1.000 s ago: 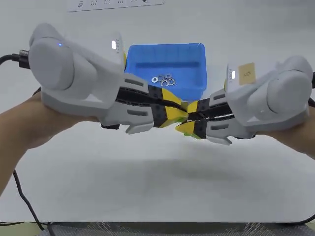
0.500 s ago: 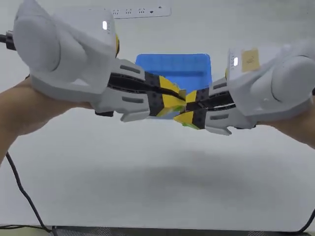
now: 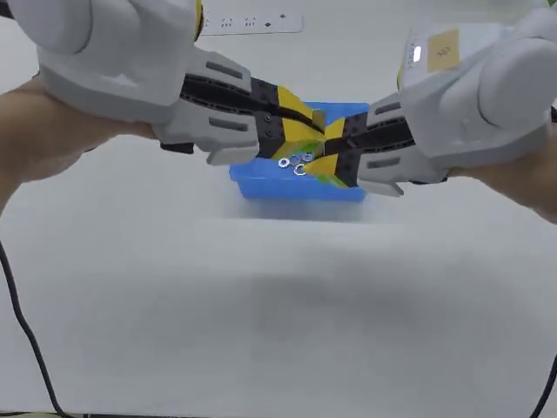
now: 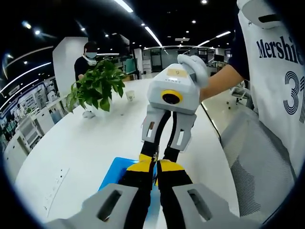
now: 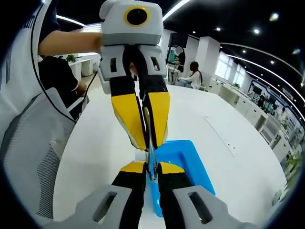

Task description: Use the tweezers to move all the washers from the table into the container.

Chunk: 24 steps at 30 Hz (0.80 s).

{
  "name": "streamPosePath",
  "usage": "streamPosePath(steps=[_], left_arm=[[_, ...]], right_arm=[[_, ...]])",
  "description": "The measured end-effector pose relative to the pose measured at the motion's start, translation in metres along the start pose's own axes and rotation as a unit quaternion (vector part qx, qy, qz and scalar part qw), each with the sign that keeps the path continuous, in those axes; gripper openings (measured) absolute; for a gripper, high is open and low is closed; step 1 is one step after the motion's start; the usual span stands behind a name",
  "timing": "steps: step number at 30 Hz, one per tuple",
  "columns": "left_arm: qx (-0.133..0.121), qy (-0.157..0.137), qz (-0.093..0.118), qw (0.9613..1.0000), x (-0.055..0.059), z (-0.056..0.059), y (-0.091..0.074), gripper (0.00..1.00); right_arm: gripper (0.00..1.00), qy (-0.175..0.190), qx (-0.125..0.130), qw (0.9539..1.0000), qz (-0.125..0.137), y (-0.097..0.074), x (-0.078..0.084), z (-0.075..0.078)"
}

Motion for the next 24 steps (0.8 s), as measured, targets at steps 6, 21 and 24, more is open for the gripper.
streamPosePath(steps=[6,21,24], left_arm=[[0.0,-0.003,-0.005,1.0,0.012,-0.02,0.012,0.07],[0.008,-0.045,-0.008,0.9989,0.052,-0.041,0.043,0.07],[0.011,-0.051,-0.01,0.9986,0.057,-0.041,0.046,0.07]], right_arm=[[0.1,0.008,0.004,0.9999,-0.009,0.01,0.009,0.019],[0.1,0.034,-0.007,0.9985,-0.043,0.036,0.043,0.038],[0.1,0.04,-0.01,0.9981,-0.046,0.039,0.048,0.038]])
Point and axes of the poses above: the centre of the closed fingertips' face, and the gripper's own axes: y roughly forward along the fingers, z roughly to its right, x roughly out of its underside, the point moved 10 cm from there along -y, roughly backward along the fingers, and after that the axes turned 4 degrees about y, right-handed, at the moved point
